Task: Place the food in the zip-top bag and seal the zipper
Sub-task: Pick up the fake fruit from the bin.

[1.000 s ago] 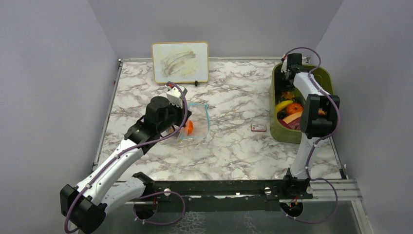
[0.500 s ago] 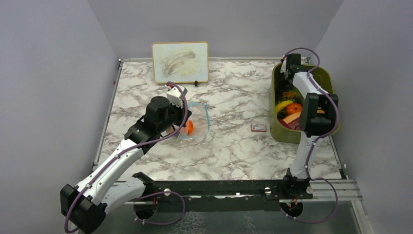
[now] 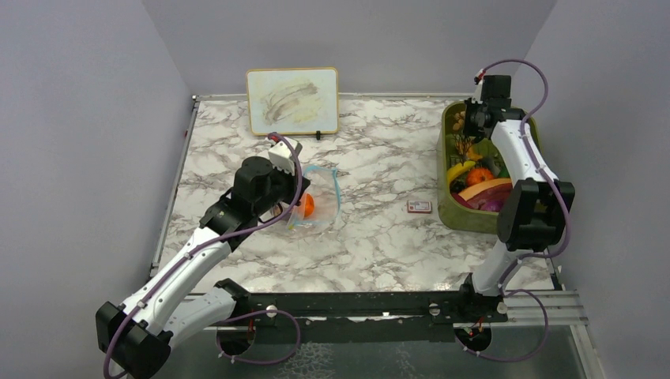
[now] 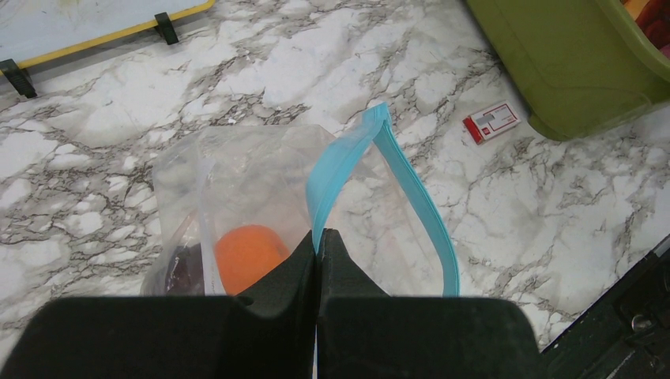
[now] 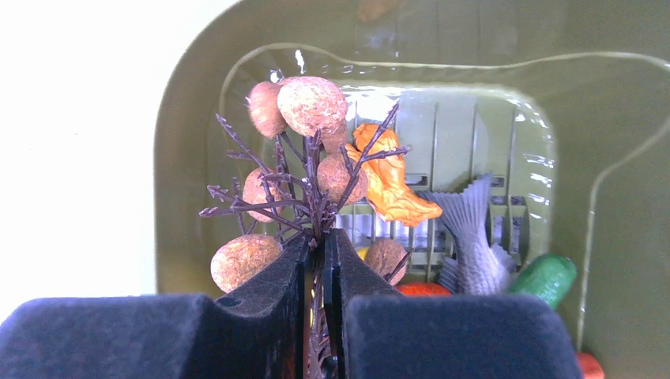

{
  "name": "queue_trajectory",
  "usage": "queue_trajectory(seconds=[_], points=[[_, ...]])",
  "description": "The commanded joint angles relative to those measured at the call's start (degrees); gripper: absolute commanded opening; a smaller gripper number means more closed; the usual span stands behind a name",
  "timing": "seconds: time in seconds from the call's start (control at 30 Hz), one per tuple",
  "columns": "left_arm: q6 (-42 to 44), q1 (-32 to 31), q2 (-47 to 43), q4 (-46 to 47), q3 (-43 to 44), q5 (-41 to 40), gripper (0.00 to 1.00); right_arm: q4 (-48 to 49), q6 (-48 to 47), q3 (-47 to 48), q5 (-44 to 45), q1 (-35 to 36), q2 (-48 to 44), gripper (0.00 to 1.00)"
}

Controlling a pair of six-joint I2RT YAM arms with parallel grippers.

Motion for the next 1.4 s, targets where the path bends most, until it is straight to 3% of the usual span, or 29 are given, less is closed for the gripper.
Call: queue_trajectory(seconds=[0.0, 0.53, 0.9, 1.2, 1.37], points=[[-0.32, 0.28, -1.27, 1.85, -0.41, 0.41, 0.0, 0.57, 2.11, -1.79, 2.75, 0.86, -5.67, 0.09], [-3.82, 0.23, -1.14, 3.84, 0.15, 4.29, 0.0, 4.44, 3.42, -9.14, -2.66, 5.34, -26.47, 0.09], [-5.96, 0.23, 2.12, 0.4, 6.28, 5.6, 0.0, 12.84, 6.62, -16.09, -14.48, 12.89, -38.03, 0.07], [-12.78, 0.23, 2.49, -0.07, 7.49, 10.22, 0.0, 22.23, 10.09, -22.19, -26.92, 18.35, -42.28, 0.06], [-12.75, 0.23, 3.85, -3.36, 10.0, 10.8, 0.0, 27.17, 11.02, -24.21, -29.07, 26.56, -41.41, 0.05]])
